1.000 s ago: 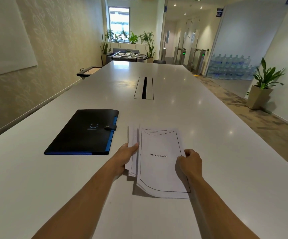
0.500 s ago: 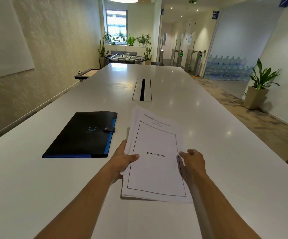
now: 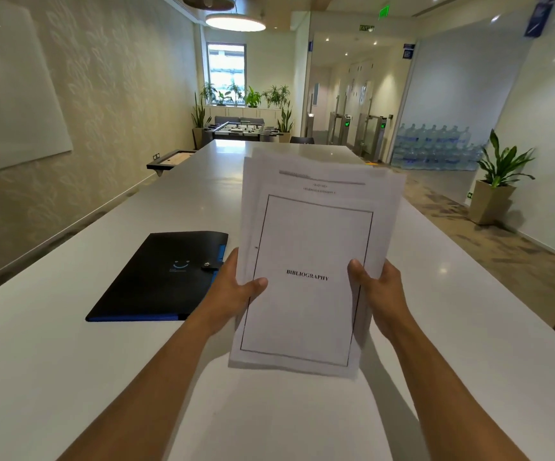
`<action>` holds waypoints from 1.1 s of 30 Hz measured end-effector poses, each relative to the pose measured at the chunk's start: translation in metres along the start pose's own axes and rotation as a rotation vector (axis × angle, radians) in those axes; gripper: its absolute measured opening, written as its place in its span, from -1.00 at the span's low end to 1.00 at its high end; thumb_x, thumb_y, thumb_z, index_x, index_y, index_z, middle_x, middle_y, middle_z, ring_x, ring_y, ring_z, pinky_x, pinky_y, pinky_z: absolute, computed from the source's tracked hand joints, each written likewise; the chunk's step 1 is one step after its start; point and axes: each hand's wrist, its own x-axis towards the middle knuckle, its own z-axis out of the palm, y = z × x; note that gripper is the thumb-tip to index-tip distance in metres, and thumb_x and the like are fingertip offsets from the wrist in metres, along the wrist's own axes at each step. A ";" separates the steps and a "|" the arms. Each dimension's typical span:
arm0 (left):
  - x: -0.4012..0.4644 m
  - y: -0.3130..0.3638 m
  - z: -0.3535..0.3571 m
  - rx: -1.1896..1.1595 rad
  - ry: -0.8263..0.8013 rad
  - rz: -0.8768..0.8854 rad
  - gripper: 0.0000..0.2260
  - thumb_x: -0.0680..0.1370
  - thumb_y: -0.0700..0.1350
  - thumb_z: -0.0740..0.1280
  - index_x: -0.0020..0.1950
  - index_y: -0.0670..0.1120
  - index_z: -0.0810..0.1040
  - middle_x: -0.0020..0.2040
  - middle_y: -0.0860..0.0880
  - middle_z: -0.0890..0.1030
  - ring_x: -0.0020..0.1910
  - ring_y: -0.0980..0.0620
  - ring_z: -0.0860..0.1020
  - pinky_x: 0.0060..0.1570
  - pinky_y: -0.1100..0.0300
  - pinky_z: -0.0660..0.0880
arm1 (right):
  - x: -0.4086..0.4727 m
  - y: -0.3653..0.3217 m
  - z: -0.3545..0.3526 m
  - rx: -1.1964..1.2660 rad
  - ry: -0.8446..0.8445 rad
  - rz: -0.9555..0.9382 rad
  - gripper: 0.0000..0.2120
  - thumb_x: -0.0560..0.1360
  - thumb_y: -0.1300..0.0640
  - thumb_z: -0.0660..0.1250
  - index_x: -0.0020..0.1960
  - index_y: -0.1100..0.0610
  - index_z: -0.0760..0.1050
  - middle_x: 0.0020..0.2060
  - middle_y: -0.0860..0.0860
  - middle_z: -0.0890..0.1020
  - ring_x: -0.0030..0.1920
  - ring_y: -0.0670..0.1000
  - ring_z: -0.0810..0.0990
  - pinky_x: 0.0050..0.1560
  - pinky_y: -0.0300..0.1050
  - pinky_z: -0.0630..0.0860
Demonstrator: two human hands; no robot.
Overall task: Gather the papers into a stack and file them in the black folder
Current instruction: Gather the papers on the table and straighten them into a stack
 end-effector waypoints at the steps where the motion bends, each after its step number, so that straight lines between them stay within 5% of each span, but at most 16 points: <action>1: 0.001 0.008 -0.001 0.026 0.010 0.033 -0.31 0.47 -0.06 0.43 0.50 0.00 0.15 0.42 -0.11 0.36 0.37 -0.14 0.36 0.29 -0.22 0.37 | 0.003 -0.007 0.000 -0.008 0.009 -0.040 -0.73 0.50 0.01 0.39 0.18 0.02 0.55 -0.01 -0.07 0.71 0.00 -0.02 0.69 -0.05 -0.11 0.63; 8: 0.004 0.034 -0.003 0.055 0.067 0.189 -0.49 0.42 0.01 0.46 0.29 0.23 0.32 0.16 0.19 0.54 0.11 0.23 0.55 0.02 0.25 0.52 | 0.010 -0.035 -0.001 0.026 0.000 -0.173 -0.75 0.48 0.08 0.42 0.15 -0.08 0.56 0.04 -0.07 0.70 0.08 0.01 0.66 0.06 -0.02 0.60; 14: 0.001 0.037 0.002 -0.038 0.111 0.187 -0.58 0.31 0.10 0.53 0.10 0.29 0.49 0.04 0.14 0.64 0.05 0.15 0.60 -0.10 0.26 0.58 | 0.000 -0.017 0.004 0.025 -0.062 -0.105 -0.44 0.34 0.14 0.48 0.31 0.02 0.42 0.13 0.00 0.64 0.11 0.04 0.64 0.07 0.05 0.61; 21: 0.002 0.043 0.016 -0.072 0.173 0.174 -0.41 0.29 0.15 0.51 0.26 0.08 0.43 0.11 0.06 0.59 0.07 0.09 0.58 -0.11 0.27 0.55 | -0.004 -0.012 0.014 0.016 0.027 -0.116 -0.46 0.31 0.22 0.43 0.26 0.02 0.41 0.08 -0.04 0.62 0.05 -0.04 0.64 -0.02 -0.12 0.62; 26: 0.000 0.035 0.017 -0.167 0.202 0.160 -0.63 0.42 0.02 0.46 0.19 0.08 0.49 0.09 0.05 0.63 0.06 0.08 0.61 -0.06 0.19 0.60 | -0.004 -0.007 0.007 0.059 0.024 -0.091 -0.52 0.31 0.31 0.38 0.18 0.01 0.45 0.00 -0.05 0.66 -0.01 -0.04 0.66 -0.09 -0.18 0.62; 33: -0.002 0.027 0.040 -0.140 0.336 0.099 -0.63 0.51 -0.10 0.38 0.29 -0.08 0.42 0.16 -0.06 0.57 0.13 -0.05 0.56 0.10 0.02 0.54 | -0.012 0.000 0.024 0.005 0.102 -0.097 -0.58 0.30 0.28 0.34 0.05 -0.13 0.47 -0.08 -0.13 0.65 -0.08 -0.11 0.64 -0.18 -0.27 0.60</action>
